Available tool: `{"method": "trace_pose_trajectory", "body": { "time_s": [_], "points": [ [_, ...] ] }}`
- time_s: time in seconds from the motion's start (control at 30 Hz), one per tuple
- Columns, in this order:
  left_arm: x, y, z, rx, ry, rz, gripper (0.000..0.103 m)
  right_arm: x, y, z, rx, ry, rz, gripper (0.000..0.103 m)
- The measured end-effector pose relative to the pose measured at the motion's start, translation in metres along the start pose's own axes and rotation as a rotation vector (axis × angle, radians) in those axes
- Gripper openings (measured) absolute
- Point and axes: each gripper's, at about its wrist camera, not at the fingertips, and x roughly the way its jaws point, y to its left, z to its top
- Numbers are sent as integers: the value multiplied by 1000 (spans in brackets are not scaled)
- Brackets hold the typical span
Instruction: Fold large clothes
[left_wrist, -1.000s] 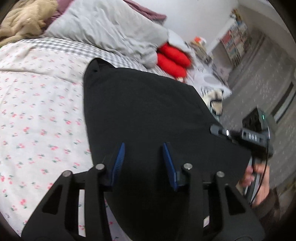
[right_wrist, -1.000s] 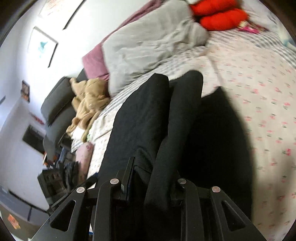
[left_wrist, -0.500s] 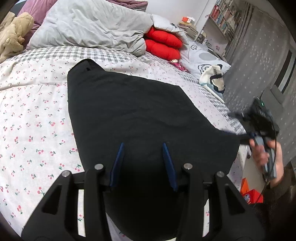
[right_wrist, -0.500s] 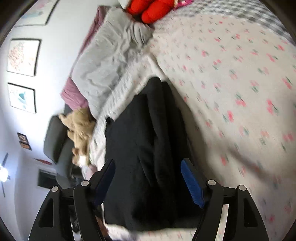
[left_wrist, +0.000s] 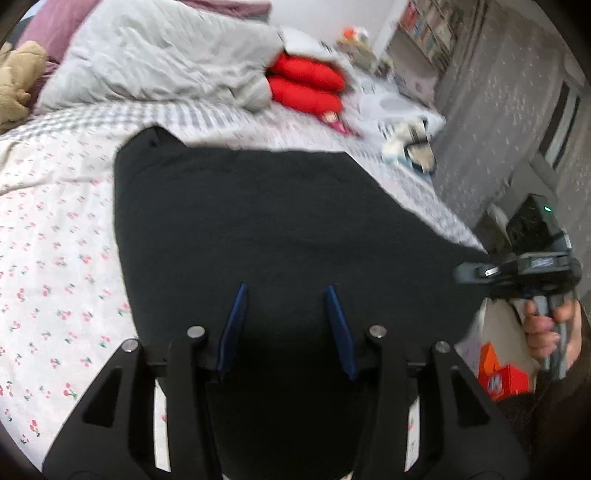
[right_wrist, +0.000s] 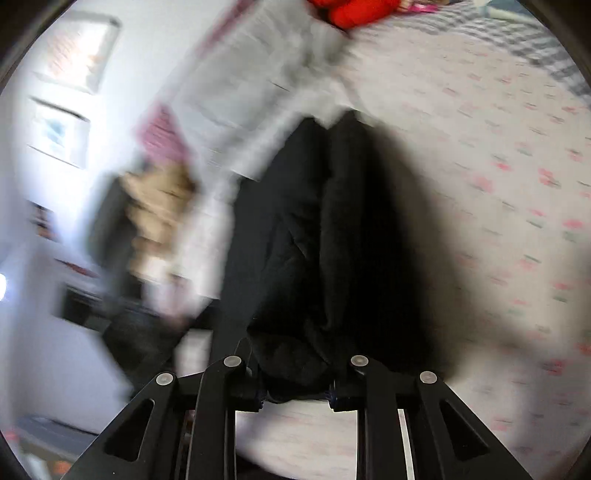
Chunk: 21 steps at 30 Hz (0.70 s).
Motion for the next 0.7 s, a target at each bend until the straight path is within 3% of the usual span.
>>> {"method": "trace_pose_trajectory", "body": {
  "time_s": [0.07, 0.1, 0.2, 0.27, 0.37, 0.43, 0.57, 0.7],
  "points": [
    [12, -5, -11, 35, 43, -5, 47, 37, -18, -8, -13, 109, -190, 38],
    [17, -9, -18, 66, 52, 24, 47, 44, -22, -9, -10, 131, -213, 42],
    [17, -26, -20, 166, 49, 111, 48, 25, -19, 0, -7, 94, -181, 56],
    [9, -30, -13, 175, 38, 112, 51, -1, -12, 9, 3, -1, -151, 61],
    [0, -28, 0, 157, -16, 94, 55, -23, 8, 28, -30, -152, -109, 65],
    [1, -23, 9, 137, -43, 100, 57, -20, 20, 42, -56, -193, -72, 65],
    [14, -3, 24, 55, -70, 113, 57, 29, 37, 78, -69, -160, -48, 65],
    [34, 10, 29, -12, -55, 102, 57, 72, 21, 90, -42, -140, -175, 64]
  ]
}}
